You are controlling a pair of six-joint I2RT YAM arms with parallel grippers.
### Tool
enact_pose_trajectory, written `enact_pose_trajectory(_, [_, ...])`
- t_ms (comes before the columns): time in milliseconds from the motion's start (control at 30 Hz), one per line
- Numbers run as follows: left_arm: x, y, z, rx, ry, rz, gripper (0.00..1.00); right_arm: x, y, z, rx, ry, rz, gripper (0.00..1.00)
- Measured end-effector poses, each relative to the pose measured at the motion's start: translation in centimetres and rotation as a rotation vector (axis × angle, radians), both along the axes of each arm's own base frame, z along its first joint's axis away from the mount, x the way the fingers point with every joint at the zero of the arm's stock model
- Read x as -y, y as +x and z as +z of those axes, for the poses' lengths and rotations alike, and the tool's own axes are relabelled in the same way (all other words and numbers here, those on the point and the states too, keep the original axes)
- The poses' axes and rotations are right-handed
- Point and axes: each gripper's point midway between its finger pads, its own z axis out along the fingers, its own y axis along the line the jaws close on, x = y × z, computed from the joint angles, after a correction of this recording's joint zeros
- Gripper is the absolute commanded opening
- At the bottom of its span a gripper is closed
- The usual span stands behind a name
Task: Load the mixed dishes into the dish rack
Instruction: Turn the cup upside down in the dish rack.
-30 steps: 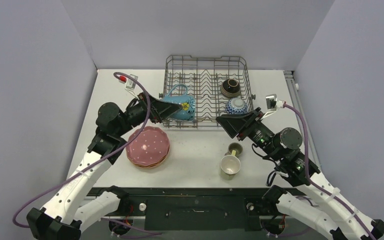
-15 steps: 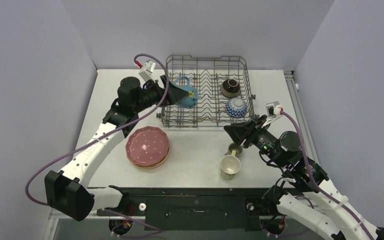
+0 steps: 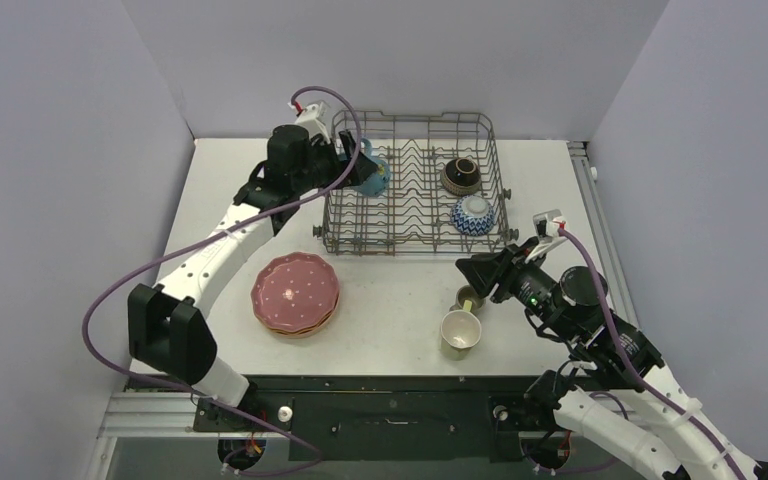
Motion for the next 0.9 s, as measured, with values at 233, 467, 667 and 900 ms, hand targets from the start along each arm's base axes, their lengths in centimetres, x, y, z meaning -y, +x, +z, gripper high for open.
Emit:
enact_pose_trajectory(233, [-0.5, 4.0, -2.3, -0.014, 0.135, 0.068, 0.00, 0.6, -0.3, -0.4, 0.001, -0.027, -0.004, 0.38])
enact_pose_trajectory(467, [-0.5, 8.7, -4.6, -0.036, 0.247, 0.131, 0.00, 0.9, -0.5, -1.0, -0.013, -0.059, -0.007, 0.37])
enact_pose_trajectory(667, [-0.5, 12.5, -6.8, -0.060, 0.339, 0.180, 0.00, 1.3, -0.6, -1.2, -0.007, -0.094, -0.008, 0.38])
enact_pose_trajectory(900, [0.0, 16.4, -8.5, -0.055, 0.409, 0.210, 0.00, 2.0, -0.1, -1.8, -0.023, -0.135, -0.047, 0.38])
